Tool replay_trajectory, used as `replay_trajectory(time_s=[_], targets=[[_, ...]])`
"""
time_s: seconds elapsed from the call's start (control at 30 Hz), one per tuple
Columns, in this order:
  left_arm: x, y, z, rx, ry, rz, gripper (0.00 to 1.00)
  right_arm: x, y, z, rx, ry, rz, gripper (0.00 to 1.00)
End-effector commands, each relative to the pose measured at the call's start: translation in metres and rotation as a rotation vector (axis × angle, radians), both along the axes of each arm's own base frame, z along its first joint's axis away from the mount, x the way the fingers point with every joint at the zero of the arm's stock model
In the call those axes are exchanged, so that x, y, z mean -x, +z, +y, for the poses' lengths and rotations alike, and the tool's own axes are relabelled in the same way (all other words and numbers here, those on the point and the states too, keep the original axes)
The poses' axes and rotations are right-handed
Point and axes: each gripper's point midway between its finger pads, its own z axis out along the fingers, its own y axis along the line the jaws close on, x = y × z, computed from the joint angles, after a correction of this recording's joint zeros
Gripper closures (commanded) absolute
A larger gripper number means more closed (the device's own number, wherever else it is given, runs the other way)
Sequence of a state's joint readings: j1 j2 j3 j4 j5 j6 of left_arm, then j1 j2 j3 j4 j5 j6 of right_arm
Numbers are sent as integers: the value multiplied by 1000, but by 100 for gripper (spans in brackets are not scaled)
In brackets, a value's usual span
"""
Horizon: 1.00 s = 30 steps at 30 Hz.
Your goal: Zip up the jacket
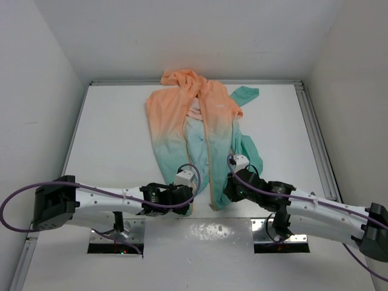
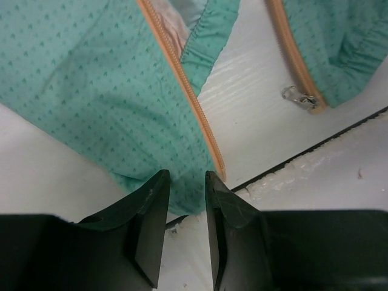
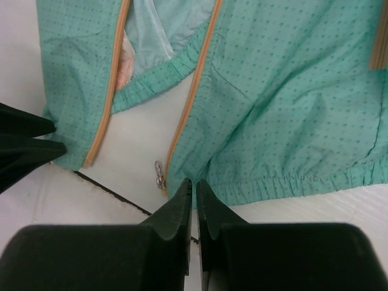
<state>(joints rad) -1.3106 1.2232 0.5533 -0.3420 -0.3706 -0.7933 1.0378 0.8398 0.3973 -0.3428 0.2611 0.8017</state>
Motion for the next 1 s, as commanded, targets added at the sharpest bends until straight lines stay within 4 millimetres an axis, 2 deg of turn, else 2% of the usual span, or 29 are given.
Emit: replay_trajectory(time_s=[0.0, 0.13, 0.2, 0.33, 0.43, 0.47, 0.5, 0.57, 0.67, 0.77, 0.8, 0.83, 0.87, 0.9, 0.93, 0.97], targets=[[4, 3, -16, 41, 0, 17, 71, -1, 5, 3, -26, -6, -12, 92], [5, -3, -19, 21, 4, 23, 71, 3, 1, 5, -45, 3, 4, 86], [5, -12, -15, -5, 8, 30, 68, 4, 0, 5, -41, 7, 14, 80], [5, -26, -9, -42, 29, 31, 69, 6, -1, 7, -56, 11, 15, 76], [3, -31, -5, -45, 49, 22, 80, 7, -1, 7, -49, 14, 26, 75], [3, -32, -4, -50, 50, 21, 92, 6, 1, 8, -61, 14, 20, 75], [1, -32, -2, -50, 61, 15, 98, 6, 2, 9, -65, 16, 18, 75], [0, -34, 1, -56, 76, 9, 100, 5, 4, 11, -62, 22, 18, 75], [-3, -22, -5, -22, 76, -9, 100, 5, 11, 16, -85, 28, 14, 76], [-10, 0, -8, 53, 102, -53, 100, 5, 23, 31, -143, 61, 20, 92], [-14, 9, -11, 95, 115, -77, 100, 6, 32, 38, -182, 65, 24, 98], [-17, 29, -16, 173, 124, -100, 100, 4, 43, 48, -240, 68, 15, 100], [-19, 36, -15, 208, 132, -114, 100, 5, 52, 56, -293, 76, 19, 100], [-24, 57, -19, 298, 150, -151, 100, 6, 57, 63, -350, 65, 36, 100], [-27, 66, -19, 342, 161, -169, 100, 6, 64, 70, -398, 68, 38, 100], [-28, 64, -13, 355, 174, -181, 100, 6, 78, 80, -469, 84, 33, 100]])
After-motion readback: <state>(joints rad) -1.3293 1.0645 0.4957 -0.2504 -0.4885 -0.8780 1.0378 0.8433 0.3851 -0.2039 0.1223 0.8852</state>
